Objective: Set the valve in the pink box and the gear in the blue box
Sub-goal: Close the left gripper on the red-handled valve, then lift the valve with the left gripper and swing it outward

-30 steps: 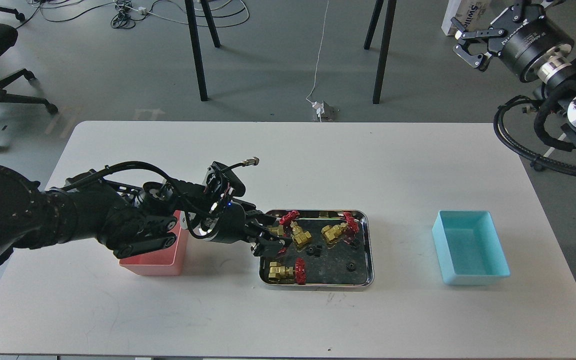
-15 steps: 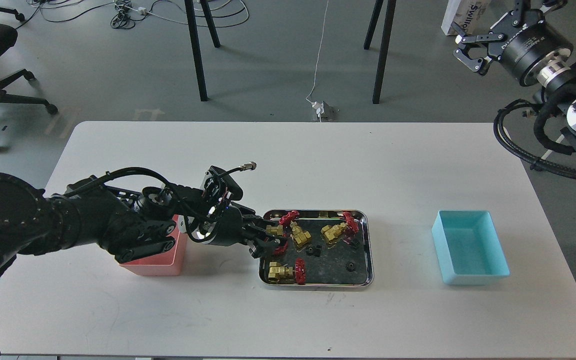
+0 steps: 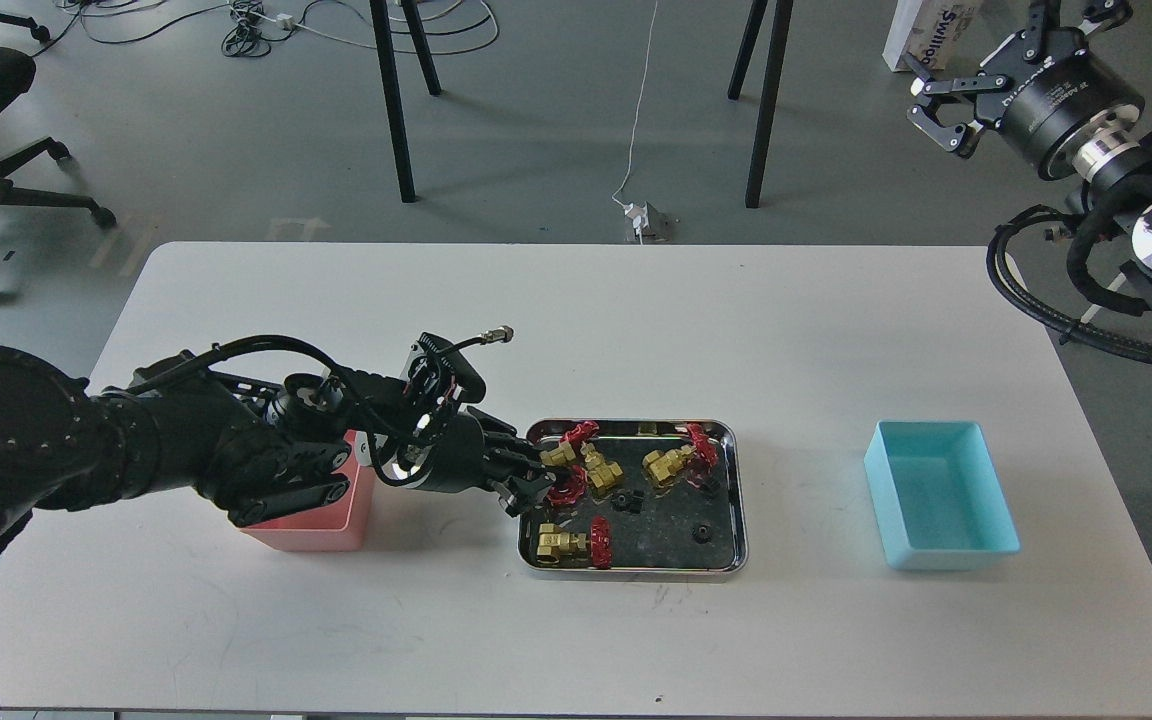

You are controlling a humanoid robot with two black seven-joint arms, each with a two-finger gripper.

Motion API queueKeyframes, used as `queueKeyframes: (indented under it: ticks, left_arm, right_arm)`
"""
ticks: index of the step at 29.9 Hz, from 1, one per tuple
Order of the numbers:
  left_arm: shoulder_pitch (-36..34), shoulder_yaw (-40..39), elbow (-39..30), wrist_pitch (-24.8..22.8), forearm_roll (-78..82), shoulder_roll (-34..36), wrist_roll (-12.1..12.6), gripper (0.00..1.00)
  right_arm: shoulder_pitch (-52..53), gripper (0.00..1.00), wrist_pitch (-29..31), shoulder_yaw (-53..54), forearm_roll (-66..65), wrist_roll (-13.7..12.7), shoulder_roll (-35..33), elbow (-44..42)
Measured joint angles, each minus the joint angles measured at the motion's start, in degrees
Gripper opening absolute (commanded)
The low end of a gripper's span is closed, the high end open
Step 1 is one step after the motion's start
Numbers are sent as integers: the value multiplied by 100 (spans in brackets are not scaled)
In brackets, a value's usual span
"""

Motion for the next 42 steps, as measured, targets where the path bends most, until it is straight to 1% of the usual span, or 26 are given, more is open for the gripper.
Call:
queueKeyframes:
  ticks: [5, 15, 21, 27, 31, 38, 42]
  left_arm:
    - [-48, -14, -46, 48, 2, 7, 0, 19]
    - [-225, -40, -273, 78, 4, 234, 0, 19]
    - [-454, -140, -744, 122, 10, 609, -2, 18]
    - [-539, -905, -1420, 136, 11, 1337, -1, 18]
    - [-789, -1243, -1756, 111, 10, 1813, -1, 18]
    - [-1009, -1717, -2345, 94, 3, 2834, -1, 18]
    - [-1002, -1792, -2503, 96, 7, 3420, -1, 18]
  right_arm:
    - [-2, 100, -2, 4, 0, 0, 0, 0]
    - [-1, 100, -4, 15, 0, 1, 0, 9]
    - [67, 100, -124, 38, 0, 2, -24, 62]
    - [238, 100, -183, 40, 9, 2, -293, 77]
    - [319, 100, -189, 21, 9, 2, -549, 29]
    - [352, 100, -206, 88, 0, 2, -518, 20]
    - [422, 100, -215, 120, 1, 11, -500, 25]
